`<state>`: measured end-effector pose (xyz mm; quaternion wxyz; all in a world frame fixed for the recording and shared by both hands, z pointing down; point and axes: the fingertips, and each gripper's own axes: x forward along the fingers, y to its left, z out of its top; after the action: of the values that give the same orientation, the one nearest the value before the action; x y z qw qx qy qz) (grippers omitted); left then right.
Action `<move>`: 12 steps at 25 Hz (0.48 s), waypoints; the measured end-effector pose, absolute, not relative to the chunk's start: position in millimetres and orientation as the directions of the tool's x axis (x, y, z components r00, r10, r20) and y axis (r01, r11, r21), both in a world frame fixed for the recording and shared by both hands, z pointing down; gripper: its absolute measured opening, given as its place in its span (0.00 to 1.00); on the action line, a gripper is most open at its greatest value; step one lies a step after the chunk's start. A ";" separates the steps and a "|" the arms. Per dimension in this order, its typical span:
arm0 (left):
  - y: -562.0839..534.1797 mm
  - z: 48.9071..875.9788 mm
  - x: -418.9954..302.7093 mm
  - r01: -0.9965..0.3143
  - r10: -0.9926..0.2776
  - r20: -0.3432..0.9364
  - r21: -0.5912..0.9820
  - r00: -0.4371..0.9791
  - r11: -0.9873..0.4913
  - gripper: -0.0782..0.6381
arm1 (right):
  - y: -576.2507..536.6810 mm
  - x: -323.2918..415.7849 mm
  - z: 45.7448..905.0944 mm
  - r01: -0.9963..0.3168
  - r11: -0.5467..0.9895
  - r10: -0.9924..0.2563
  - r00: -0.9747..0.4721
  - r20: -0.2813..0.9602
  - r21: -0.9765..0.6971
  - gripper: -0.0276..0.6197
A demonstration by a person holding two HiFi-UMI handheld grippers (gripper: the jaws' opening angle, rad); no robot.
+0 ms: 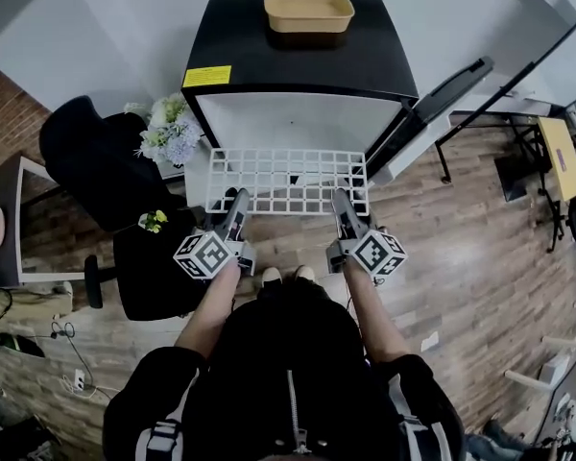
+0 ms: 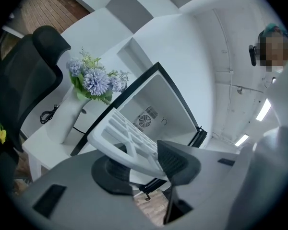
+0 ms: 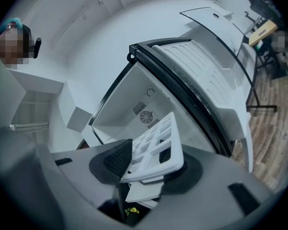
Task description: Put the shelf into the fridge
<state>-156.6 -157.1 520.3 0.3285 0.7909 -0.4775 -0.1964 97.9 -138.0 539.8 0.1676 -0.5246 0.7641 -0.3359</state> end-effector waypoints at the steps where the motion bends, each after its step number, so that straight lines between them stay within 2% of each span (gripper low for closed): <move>1: -158.2 521.6 -156.0 -0.627 -0.886 0.004 0.708 0.464 -0.324 0.34 | -140.4 98.7 540.7 -0.689 0.226 -0.912 -0.398 0.098 -0.689 0.32; 12: -183.7 528.2 -144.0 -0.632 -0.900 0.019 0.718 0.436 -0.291 0.34 | -171.1 111.2 547.1 -0.681 0.235 -0.901 -0.421 0.108 -0.694 0.32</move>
<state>-144.0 -183.7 528.2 0.3352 0.7781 -0.4922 -0.1996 111.2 -171.1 547.1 0.1599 -0.5140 0.7693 -0.3442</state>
